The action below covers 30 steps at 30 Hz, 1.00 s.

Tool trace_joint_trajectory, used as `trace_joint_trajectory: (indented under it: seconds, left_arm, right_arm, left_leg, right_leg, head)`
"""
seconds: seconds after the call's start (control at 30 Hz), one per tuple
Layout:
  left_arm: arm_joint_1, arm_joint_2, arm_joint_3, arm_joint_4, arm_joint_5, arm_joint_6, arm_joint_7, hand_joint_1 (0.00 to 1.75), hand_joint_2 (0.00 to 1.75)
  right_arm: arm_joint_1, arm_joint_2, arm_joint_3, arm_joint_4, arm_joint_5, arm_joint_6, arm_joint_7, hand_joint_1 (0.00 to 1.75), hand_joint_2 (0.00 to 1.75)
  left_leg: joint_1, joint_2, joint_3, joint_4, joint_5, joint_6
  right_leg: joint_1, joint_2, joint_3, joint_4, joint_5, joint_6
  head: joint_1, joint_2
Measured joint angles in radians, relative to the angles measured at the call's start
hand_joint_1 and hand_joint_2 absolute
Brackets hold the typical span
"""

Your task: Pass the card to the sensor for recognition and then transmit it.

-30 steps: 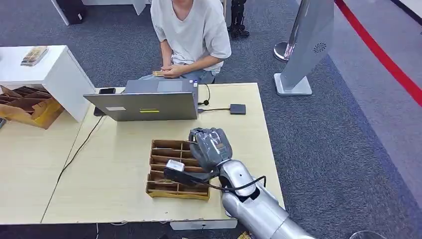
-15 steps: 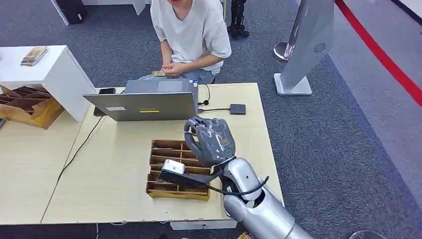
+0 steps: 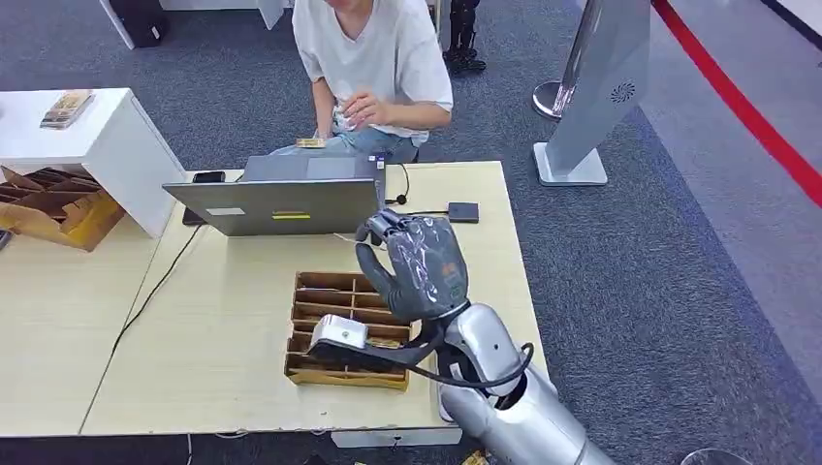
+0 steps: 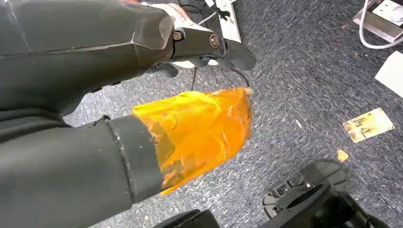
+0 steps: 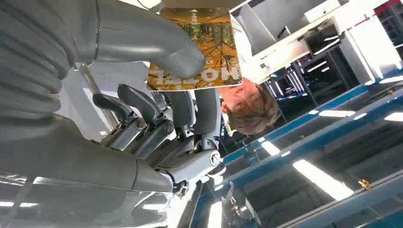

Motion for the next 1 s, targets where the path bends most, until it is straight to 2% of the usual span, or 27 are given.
trace_joint_trajectory:
  seconds: [0.4, 0.53, 0.8, 1.0]
  left_arm:
    - [0.0, 0.0, -0.003, 0.0, -0.01, -0.003, 0.0, 0.0, 0.0]
    - [-0.001, -0.001, -0.005, 0.0, -0.016, -0.012, 0.0, 0.0, 0.0]
    - [-0.005, -0.001, -0.023, 0.0, -0.03, -0.028, 0.003, 0.0, 0.0]
    - [-0.01, -0.002, -0.032, 0.0, -0.035, -0.035, 0.004, 0.0, 0.0]
  right_arm:
    - [-0.044, 0.0, -0.003, 0.015, -0.005, 0.016, -0.001, 1.75, 1.75]
    - [-0.064, 0.0, -0.003, 0.029, 0.012, 0.041, 0.002, 1.75, 1.75]
    - [-0.171, 0.013, -0.002, 0.127, 0.043, 0.11, 0.051, 1.75, 1.75]
    - [-0.23, 0.02, -0.002, 0.206, 0.068, 0.132, 0.079, 1.75, 1.75]
  left_leg:
    - [0.0, 0.0, 0.0, 0.0, 0.0, 0.0]
    - [0.0, 0.0, 0.0, 0.0, 0.0, 0.0]
    - [0.0, 0.0, 0.0, 0.0, 0.001, 0.0]
    - [0.0, 0.0, 0.0, 0.0, 0.001, 0.0]
  right_leg:
    - [0.0, 0.0, 0.0, 0.0, 0.0, 0.0]
    - [0.0, 0.0, 0.0, 0.0, 0.0, 0.0]
    - [0.0, 0.0, 0.0, 0.0, 0.001, -0.001]
    - [0.0, 0.0, 0.0, 0.0, 0.001, 0.0]
  head:
    - [0.0, 0.0]
    - [0.0, 0.0]
    - [0.0, 0.0]
    - [0.0, 0.0]
